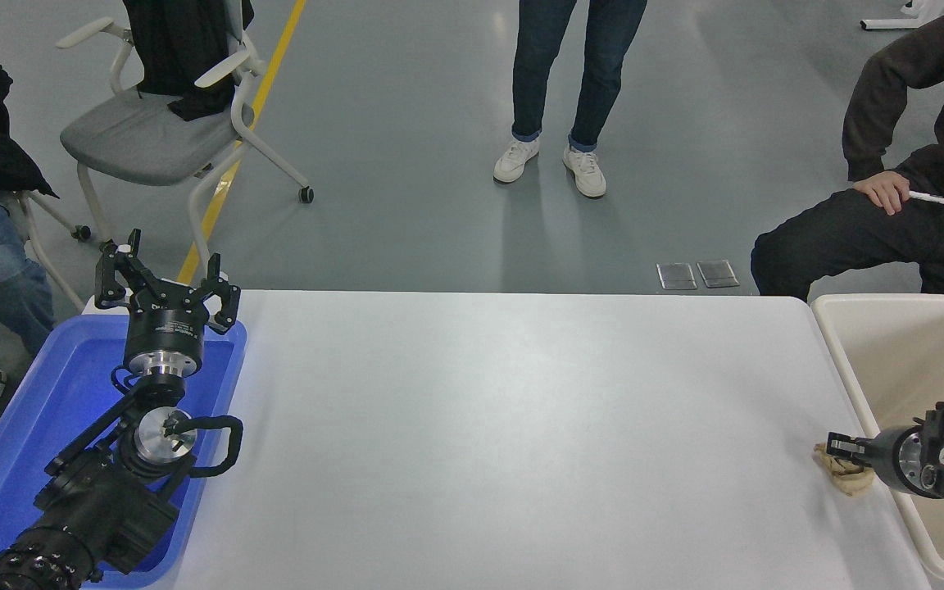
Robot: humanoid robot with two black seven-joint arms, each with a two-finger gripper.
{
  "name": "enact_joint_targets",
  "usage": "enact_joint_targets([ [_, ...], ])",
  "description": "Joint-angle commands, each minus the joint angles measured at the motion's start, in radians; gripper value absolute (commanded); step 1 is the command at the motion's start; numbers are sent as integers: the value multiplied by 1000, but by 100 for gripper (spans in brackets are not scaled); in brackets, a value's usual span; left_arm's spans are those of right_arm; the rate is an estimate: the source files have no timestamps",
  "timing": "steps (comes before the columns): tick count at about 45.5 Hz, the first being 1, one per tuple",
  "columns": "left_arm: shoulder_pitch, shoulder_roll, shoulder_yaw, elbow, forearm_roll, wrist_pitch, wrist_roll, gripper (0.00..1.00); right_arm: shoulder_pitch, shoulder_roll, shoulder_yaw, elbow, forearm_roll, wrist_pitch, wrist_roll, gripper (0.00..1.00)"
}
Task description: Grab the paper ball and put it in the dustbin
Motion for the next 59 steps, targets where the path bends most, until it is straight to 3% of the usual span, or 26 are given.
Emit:
enact_joint_targets([
  [1,0,0,0,0,0,0,0,99,3,-5,1,27,1,2,2,0],
  [8,0,0,0,0,0,0,0,99,16,-28,1,80,1,2,2,0],
  [16,0,-1,0,0,0,0,0,99,179,-190,-42,290,-2,19,-1,0],
  [30,-2,-1,2,-2,2,0,3,99,726,-375,-382,513,-6,181,1,0],
  [44,-2,0,2,-2,2,0,5,99,1233,-345,-802,602,-6,283,10,0],
  [59,-2,-1,2,-2,2,0,5,99,1409,-293,-950,669,-1,290,9,0],
])
